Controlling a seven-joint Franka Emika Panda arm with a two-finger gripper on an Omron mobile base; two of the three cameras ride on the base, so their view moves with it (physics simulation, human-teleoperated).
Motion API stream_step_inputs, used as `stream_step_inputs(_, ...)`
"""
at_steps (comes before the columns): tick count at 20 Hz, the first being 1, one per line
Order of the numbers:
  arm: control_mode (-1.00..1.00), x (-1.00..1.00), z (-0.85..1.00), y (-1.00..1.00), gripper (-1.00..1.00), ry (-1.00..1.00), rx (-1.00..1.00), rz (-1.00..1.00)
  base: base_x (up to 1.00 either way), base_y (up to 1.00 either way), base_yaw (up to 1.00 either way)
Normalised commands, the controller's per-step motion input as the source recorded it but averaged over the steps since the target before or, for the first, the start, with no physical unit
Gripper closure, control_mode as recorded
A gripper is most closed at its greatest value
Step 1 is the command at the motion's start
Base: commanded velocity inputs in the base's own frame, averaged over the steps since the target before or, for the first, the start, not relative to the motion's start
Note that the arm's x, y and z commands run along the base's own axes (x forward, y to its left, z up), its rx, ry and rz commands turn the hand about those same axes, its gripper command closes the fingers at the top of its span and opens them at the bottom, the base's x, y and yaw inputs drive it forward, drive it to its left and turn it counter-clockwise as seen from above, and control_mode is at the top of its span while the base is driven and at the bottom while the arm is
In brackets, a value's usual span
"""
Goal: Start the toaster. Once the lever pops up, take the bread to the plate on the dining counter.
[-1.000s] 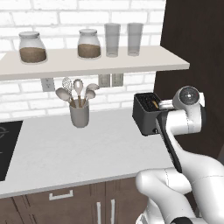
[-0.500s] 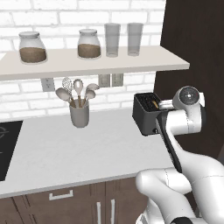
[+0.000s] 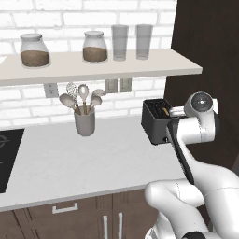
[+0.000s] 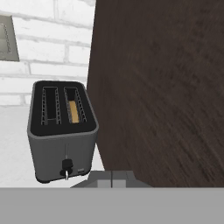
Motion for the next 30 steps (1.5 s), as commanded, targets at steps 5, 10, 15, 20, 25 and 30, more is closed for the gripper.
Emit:
stream_step_inputs(5, -1.0, 0.0, 0.0, 0.0, 1.0, 0.0, 0.0, 0.0, 0.0, 0.0, 0.0)
stream_step_inputs(10, -1.0, 0.0, 0.0, 0.0, 1.0, 0.0, 0.0, 0.0, 0.0, 0.0, 0.0)
stream_step_inputs(15, -1.0, 0.0, 0.0, 0.0, 1.0, 0.0, 0.0, 0.0, 0.0, 0.0, 0.0)
stream_step_inputs(20, -1.0, 0.0, 0.0, 0.0, 1.0, 0.0, 0.0, 0.0, 0.0, 0.0, 0.0)
stream_step_inputs(25, -1.0, 0.0, 0.0, 0.0, 1.0, 0.0, 0.0, 0.0, 0.0, 0.0, 0.0)
stream_step_inputs(30, -1.0, 0.0, 0.0, 0.0, 1.0, 0.0, 0.0, 0.0, 0.0, 0.0, 0.0)
